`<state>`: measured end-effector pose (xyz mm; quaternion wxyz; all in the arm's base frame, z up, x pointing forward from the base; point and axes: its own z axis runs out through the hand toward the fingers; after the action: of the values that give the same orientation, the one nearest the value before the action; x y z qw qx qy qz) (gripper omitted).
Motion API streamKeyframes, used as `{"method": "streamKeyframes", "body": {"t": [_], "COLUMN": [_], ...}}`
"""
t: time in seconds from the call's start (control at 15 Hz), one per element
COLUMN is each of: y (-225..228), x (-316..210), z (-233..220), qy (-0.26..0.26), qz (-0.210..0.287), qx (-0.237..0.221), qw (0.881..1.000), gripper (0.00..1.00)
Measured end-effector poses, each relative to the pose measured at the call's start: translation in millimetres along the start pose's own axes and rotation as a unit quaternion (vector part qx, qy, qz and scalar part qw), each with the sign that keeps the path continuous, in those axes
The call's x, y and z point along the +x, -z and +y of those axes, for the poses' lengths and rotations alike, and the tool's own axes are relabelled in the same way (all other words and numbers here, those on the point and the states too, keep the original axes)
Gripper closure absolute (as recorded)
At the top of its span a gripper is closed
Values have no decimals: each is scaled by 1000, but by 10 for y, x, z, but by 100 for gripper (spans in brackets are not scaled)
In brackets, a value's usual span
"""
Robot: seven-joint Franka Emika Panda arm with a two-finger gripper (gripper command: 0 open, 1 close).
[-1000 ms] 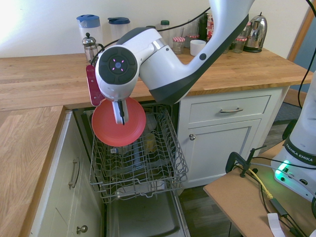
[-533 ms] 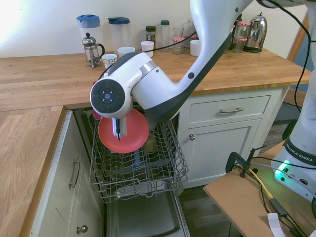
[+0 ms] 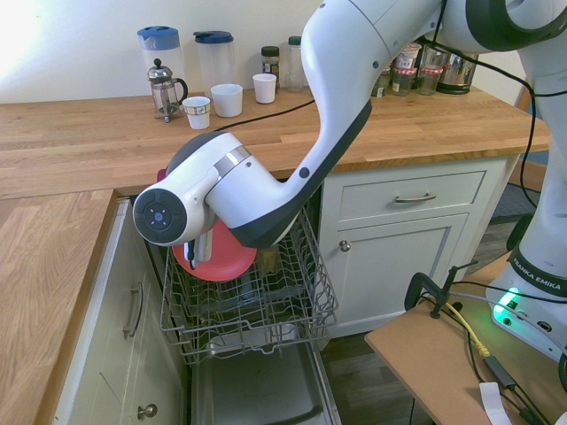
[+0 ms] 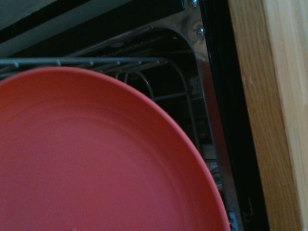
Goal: Put the plate in the dishwasher
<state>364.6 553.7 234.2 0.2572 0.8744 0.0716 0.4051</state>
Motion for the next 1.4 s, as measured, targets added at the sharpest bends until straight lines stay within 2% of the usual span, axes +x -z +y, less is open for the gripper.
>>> {"method": "streamKeyframes", "body": {"t": [0.87, 1.13, 1.4], "y": [-93, -60, 9], "x": [-123, -202, -396], "z": [-254, -429, -621], "qy": [14, 23, 56], "qz": [19, 57, 103], "qx": [-5, -1, 17], "qw": [1000, 998, 993], "gripper": [100, 100, 100]}}
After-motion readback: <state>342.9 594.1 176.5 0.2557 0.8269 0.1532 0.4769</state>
